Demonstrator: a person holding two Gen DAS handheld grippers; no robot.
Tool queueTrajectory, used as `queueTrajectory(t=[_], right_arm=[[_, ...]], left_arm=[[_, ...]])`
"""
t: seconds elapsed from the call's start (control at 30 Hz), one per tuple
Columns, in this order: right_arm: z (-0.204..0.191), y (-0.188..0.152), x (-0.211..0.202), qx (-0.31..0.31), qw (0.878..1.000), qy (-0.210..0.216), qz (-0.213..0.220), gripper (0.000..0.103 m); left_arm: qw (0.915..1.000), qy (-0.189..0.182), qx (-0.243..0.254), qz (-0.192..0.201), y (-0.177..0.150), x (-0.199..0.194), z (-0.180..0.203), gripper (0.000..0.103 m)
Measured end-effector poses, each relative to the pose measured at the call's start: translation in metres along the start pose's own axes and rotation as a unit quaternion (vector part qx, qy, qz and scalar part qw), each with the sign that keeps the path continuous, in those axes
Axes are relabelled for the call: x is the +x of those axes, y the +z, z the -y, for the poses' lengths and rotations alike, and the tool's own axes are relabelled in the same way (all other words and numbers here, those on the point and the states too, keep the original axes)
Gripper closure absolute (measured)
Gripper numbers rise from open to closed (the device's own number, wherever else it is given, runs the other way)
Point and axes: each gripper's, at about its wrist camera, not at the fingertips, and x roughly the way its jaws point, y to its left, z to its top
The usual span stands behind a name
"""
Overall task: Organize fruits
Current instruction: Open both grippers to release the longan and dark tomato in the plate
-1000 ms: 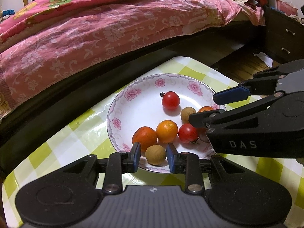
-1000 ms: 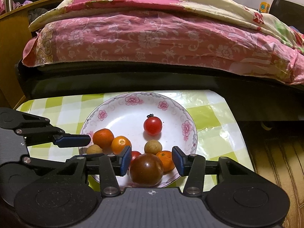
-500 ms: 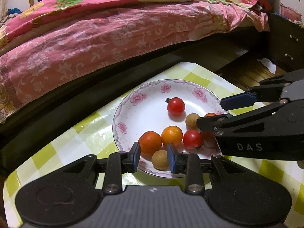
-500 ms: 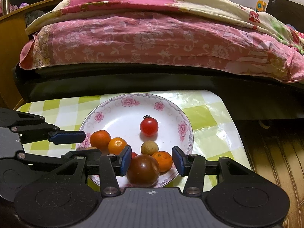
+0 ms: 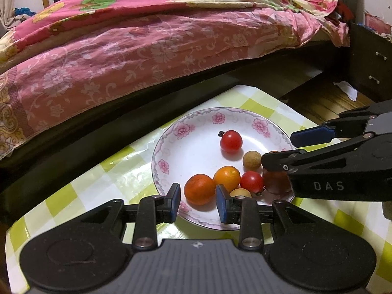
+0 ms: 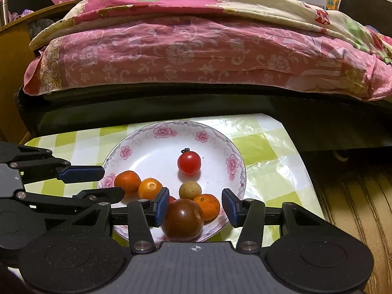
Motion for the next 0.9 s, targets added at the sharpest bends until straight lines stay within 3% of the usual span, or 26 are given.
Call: queueTrajectory(t=[0.4,0.9], right_arm=[[0.002,-0.003,-0.009,0.009,1.0,-0.008,0.006,0.059],[-0.013,-0.016,-0.039,0.026,0.999,-0.027,0.004,0.058]], left_arm=[[0.9999,0.01,-0.011,0.007,-0.002,-0.016,-0.009,0.053],[0.9989,0.036,-0.015,0.027,-0.019,-0.052,-0.013,0.02]])
